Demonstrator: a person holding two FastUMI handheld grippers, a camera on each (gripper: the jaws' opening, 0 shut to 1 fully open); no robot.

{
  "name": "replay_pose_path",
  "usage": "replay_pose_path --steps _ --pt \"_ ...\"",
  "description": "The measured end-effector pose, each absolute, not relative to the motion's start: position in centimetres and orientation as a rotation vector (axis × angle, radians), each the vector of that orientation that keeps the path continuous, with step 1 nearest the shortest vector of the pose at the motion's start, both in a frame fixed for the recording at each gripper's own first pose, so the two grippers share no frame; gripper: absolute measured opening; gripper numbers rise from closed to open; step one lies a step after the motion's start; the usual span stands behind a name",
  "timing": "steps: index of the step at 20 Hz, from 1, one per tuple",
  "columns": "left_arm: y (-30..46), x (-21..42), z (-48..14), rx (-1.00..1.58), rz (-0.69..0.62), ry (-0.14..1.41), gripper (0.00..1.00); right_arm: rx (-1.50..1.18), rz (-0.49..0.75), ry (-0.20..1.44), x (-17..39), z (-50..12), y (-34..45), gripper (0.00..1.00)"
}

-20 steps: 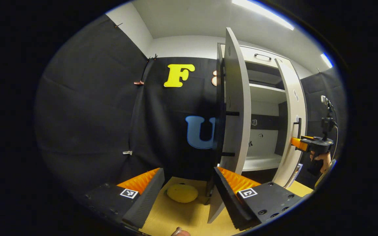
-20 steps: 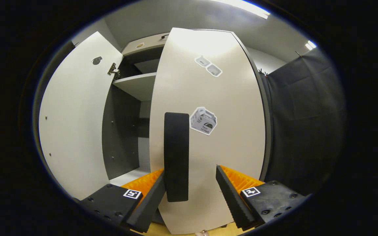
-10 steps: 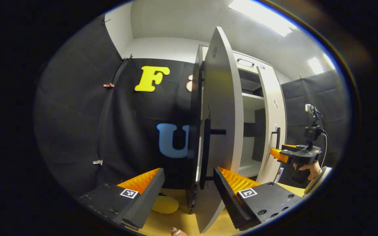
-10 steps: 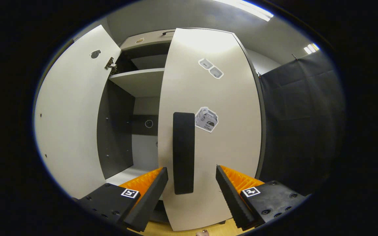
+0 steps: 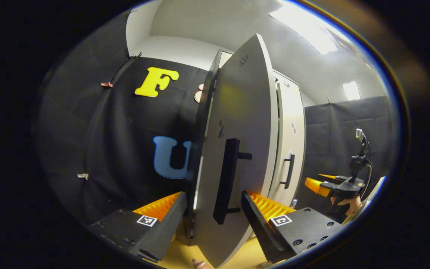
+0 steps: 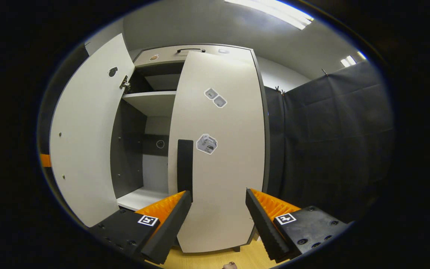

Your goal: Grasp the bottle in the cabinet with the left hand and place it on the coaster, then close the right door with the right hand and the left door with the left hand.

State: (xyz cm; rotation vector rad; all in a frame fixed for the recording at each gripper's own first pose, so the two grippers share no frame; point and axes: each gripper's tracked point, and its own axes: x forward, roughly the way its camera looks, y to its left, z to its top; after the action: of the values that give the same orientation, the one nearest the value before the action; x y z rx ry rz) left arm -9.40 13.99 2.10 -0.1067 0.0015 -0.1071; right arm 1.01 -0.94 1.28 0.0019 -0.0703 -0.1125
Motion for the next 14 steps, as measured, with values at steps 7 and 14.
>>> replay_pose_path --steps 7,14 --pt "10.4 -6.5 2.4 -0.109 -0.092 -0.034 0.94 -0.048 -0.103 -0.112 2.0 3.0 -4.8 0.97" --pt "4.1 -2.5 2.0 -0.063 -0.123 -0.040 0.94 0.007 -0.020 -0.131 5.6 3.6 -7.1 0.97"
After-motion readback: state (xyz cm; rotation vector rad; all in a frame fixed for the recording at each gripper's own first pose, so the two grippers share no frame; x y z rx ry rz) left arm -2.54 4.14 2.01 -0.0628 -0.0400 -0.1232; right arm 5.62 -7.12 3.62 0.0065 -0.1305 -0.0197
